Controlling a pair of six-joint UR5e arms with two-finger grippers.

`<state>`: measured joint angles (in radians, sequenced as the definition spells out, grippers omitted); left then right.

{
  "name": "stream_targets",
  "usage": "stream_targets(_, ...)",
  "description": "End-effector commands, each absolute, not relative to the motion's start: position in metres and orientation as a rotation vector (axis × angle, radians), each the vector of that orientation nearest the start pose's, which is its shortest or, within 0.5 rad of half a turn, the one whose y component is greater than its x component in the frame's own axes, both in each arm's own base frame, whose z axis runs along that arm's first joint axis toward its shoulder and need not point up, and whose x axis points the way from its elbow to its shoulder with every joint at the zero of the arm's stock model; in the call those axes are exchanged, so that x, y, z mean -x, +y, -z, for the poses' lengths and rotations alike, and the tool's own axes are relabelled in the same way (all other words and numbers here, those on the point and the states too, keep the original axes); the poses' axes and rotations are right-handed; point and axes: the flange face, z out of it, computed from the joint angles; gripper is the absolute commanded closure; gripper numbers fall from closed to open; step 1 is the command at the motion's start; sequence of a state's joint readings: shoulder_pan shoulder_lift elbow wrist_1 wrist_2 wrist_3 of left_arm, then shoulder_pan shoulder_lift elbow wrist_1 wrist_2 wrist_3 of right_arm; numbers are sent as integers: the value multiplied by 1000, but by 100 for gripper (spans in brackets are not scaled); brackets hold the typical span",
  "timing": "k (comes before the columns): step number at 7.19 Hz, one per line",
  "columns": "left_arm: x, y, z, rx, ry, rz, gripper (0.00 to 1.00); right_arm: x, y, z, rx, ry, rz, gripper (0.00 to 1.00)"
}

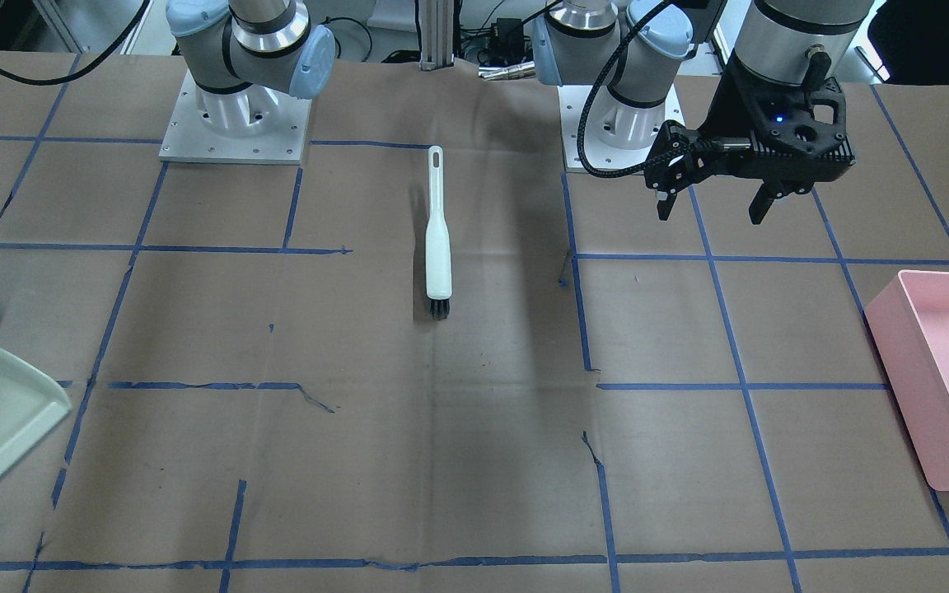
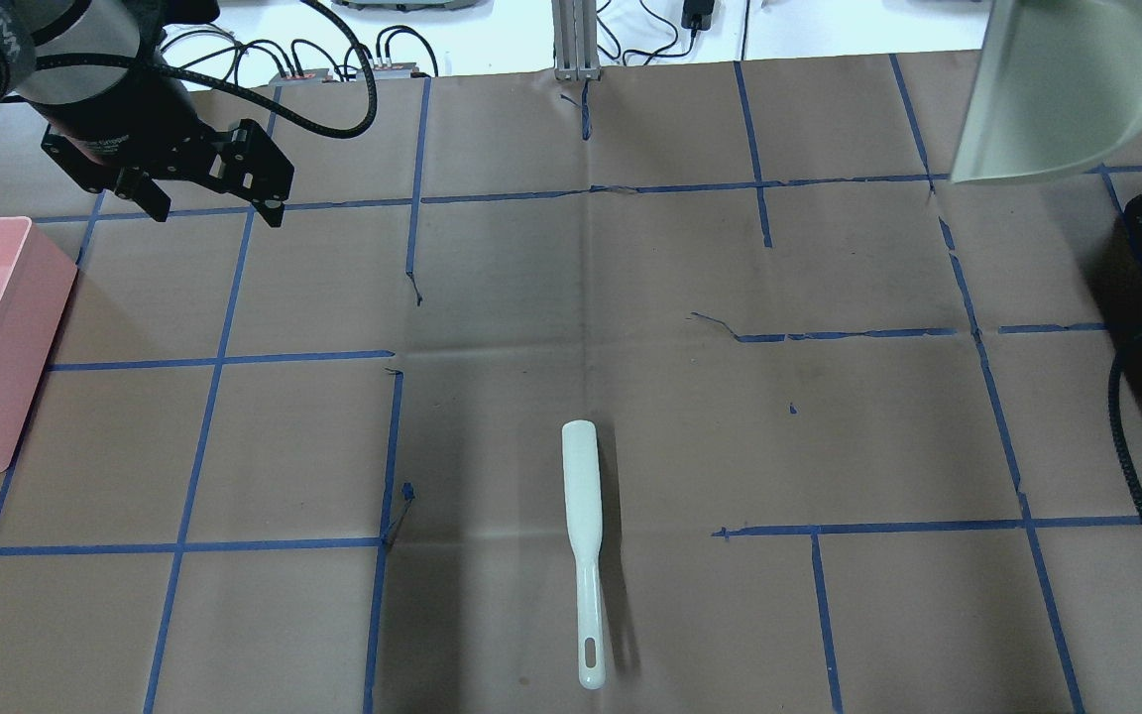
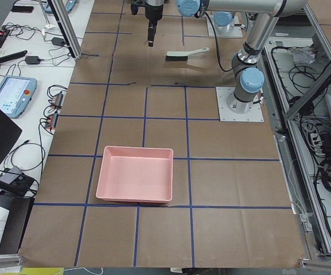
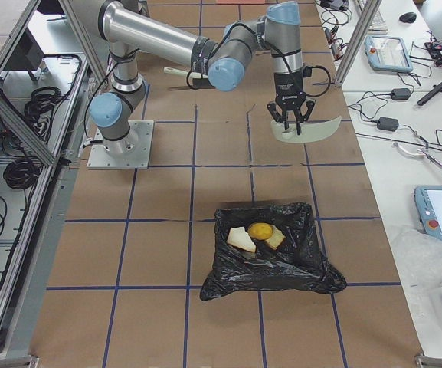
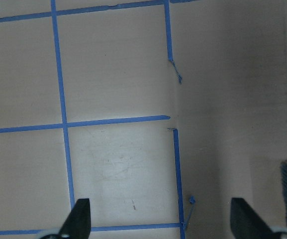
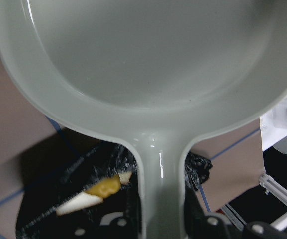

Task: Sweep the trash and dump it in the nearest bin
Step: 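Carry the empty dustpan back and lower it onto the table with the right gripper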

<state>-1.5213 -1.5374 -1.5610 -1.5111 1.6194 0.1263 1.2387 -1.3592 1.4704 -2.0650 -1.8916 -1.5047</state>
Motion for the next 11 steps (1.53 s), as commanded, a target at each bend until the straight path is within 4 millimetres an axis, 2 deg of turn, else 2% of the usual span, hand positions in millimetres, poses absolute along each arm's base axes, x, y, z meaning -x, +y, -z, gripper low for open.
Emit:
stream_targets(1, 105, -487, -523, -114, 3080, 175, 0, 7, -611, -468, 1588, 3139, 66, 99)
stream_targets(2, 105, -487, -524, -112, 3078, 178, 0, -41, -607, -457, 1387, 3124, 80, 99)
stream_targets(4, 107, -488, -523, -115, 3090, 180, 0, -120, -596, -443, 1118, 3094, 114, 98)
stream_targets(5, 107, -491, -519, -116, 3093, 169, 0, -168, -591, -429, 948, 3086, 120, 97)
stream_targets(7, 111, -491, -519, -154, 3079, 166, 0, -244, -587, -385, 713, 3109, 49, 97)
stream_targets(8, 119, -492, -505, -179, 3084, 125, 0, -279, -580, -367, 566, 3073, 11, 97)
stream_targets(9, 130, -489, -505, -217, 3079, 123, 0, -293, -581, -354, 392, 3050, -15, 97)
stream_targets(10, 137, -487, -501, -229, 3079, 114, 0, -309, -580, -339, 384, 3037, -21, 97)
stream_targets(11, 138, -485, -500, -234, 3081, 110, 0, -334, -572, -317, 309, 3057, -73, 97)
